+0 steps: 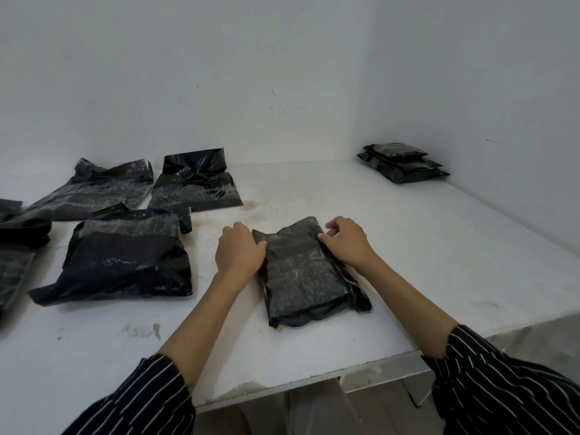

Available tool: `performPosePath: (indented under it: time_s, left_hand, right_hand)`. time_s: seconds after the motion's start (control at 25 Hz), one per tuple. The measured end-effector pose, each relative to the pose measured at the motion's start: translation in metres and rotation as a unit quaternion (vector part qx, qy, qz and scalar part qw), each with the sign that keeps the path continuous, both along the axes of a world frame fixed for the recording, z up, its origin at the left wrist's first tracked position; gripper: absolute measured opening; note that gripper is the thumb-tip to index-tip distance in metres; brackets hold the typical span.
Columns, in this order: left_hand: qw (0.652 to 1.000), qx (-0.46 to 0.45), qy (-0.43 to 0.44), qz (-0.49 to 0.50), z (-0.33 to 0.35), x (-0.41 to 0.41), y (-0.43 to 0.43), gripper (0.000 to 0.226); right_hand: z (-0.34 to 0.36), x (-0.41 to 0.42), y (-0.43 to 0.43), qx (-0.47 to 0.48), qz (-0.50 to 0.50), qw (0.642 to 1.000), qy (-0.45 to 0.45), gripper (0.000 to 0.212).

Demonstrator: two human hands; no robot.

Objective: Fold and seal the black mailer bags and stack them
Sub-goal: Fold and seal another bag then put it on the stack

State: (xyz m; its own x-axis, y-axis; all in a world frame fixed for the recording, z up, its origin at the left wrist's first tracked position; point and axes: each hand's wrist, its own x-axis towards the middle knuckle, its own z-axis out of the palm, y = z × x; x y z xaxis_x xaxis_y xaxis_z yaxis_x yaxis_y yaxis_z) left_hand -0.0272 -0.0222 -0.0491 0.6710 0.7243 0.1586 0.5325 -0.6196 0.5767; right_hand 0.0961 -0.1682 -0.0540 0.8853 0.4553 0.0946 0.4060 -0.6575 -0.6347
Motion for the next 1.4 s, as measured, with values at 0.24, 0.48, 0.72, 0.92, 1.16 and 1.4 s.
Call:
performPosePath:
  time_s: [0.24,0.48,0.72,0.92,1.16,1.4]
  left_hand:
    - [0.977,-0.201,-0.074,-0.005,0.006,0.006,0.019,0.019]
    - [0.937,-0.32,-0.131,-0.051,0.024,-0.001,0.004,0.019]
    - [0.932,-0.323,-0.136,-0.089,0.02,0.002,-0.008,0.006]
    - [0.909,-0.358,-0.175,-0.122,0.018,-0.009,-0.004,0.019]
    - [0.925,-0.254,-0.185,-0.214,0.006,-0.02,-0.003,0.014]
    - [0.944,-0.134,-0.18,-0.243,-0.005,-0.033,-0.005,0.031]
  right_hand:
    - [0.029,0.005,0.004,0.119,0.007,0.974,0.193,0.021]
    - [0.048,0.001,-0.011,0.165,-0.001,0.967,0.194,0.025]
    - [0.048,-0.004,-0.014,0.178,0.029,0.961,0.208,0.013]
    - [0.038,-0.003,-0.029,0.272,0.046,0.913,0.301,0.017]
    - [0.023,-0.016,-0.042,0.303,0.104,0.921,0.224,0.019]
    - [0.013,-0.026,-0.057,0.286,0.114,0.934,0.179,0.018]
